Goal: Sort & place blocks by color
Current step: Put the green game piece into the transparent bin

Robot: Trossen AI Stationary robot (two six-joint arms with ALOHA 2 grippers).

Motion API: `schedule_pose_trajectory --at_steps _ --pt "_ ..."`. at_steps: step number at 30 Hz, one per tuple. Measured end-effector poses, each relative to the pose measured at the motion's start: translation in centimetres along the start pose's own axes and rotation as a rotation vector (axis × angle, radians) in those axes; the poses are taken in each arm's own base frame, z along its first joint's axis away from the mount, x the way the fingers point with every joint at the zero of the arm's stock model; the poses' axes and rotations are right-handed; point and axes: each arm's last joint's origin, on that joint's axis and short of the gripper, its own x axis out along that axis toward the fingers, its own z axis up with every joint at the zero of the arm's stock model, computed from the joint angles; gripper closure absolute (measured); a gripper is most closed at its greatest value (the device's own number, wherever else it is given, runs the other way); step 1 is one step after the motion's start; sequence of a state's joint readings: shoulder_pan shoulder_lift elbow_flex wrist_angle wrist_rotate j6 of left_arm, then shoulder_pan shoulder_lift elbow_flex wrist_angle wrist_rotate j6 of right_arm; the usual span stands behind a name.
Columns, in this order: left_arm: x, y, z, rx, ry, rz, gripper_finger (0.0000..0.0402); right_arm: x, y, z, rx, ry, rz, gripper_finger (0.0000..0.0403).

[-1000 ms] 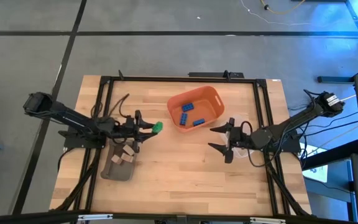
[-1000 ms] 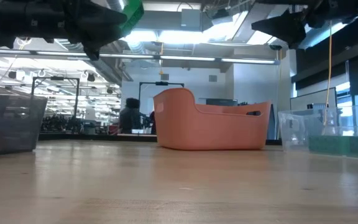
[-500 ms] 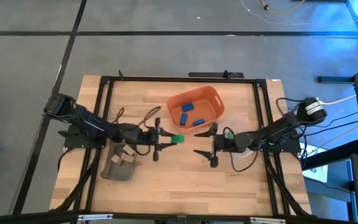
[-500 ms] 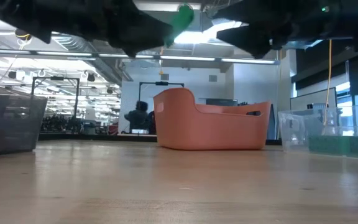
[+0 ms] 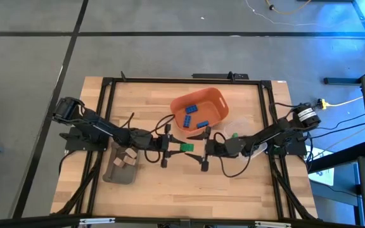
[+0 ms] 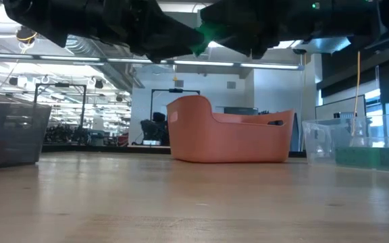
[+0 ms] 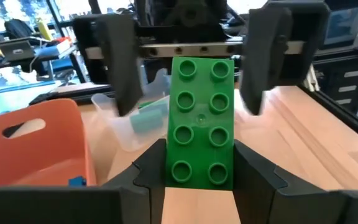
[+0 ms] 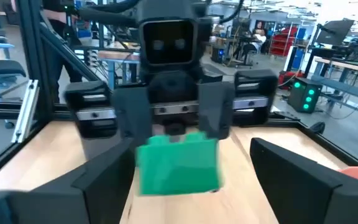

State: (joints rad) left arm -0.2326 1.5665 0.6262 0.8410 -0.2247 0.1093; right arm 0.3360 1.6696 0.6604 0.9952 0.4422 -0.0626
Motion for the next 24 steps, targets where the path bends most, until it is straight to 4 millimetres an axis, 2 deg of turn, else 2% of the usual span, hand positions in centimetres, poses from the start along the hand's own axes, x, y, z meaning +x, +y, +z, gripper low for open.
schedule_pose_trajectory --at_steps 4,7,10,14,20,24 --pt "-0.18 -0.36 0.25 0.006 -0.008 0.011 0.0275 0.09 0.03 -0.06 0.0 0.009 -0.001 0.0094" --pt "-0.27 -0.46 0.45 0.022 -0.017 0.022 0.0275 0.09 0.04 -0.17 -0.003 0.02 0.0 0.012" --pt "-0.27 -0.42 0.39 0.023 -0.012 0.034 0.0275 0.08 0.05 -0.12 0.006 0.015 0.0 0.0172" --pt "-0.27 -0.4 0.4 0.015 -0.012 0.037 0.0275 0.06 0.08 -0.17 -0.011 0.02 0.002 0.0271" --pt "-0.29 -0.42 0.32 0.003 -0.004 0.054 0.027 0.03 0.09 -0.27 -0.039 0.036 0.007 0.0273" --pt "-0.92 -0.57 0.63 0.011 0.036 0.14 0.0188 -0.51 -0.27 -0.34 -0.089 0.138 -0.019 0.0273"
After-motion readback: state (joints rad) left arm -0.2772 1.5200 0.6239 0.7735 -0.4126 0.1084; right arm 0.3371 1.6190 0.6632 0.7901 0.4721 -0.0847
